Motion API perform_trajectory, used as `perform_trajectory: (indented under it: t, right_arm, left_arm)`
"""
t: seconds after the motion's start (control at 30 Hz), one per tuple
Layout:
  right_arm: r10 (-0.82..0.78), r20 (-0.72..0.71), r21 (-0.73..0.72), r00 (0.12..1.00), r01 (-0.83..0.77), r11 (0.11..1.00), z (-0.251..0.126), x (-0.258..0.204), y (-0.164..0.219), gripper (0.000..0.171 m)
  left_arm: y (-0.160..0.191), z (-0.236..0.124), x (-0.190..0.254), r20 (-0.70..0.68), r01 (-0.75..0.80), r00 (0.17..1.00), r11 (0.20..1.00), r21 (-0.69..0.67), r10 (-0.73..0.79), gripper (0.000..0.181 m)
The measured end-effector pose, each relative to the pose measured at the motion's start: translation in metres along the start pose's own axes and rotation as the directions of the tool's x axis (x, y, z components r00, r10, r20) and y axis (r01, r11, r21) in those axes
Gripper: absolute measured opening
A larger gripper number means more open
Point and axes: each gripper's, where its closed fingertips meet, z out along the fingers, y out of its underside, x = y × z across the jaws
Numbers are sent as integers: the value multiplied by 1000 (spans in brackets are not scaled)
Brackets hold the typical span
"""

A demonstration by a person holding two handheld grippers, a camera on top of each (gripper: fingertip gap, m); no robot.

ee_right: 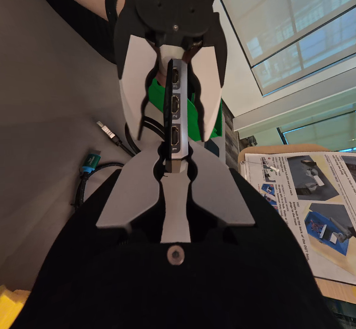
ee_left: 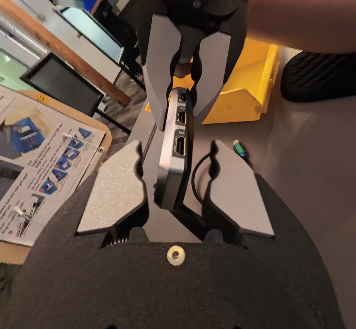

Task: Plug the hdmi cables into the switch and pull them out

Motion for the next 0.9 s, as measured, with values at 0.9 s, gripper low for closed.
perform_trajectory:
  t: [0.9]
  right_arm:
    - [15,1,-27,1000,-15,1000,10,-2,22,18]
  left_arm:
    - [23,11,-4,60,-143,987,988,-63,147,36]
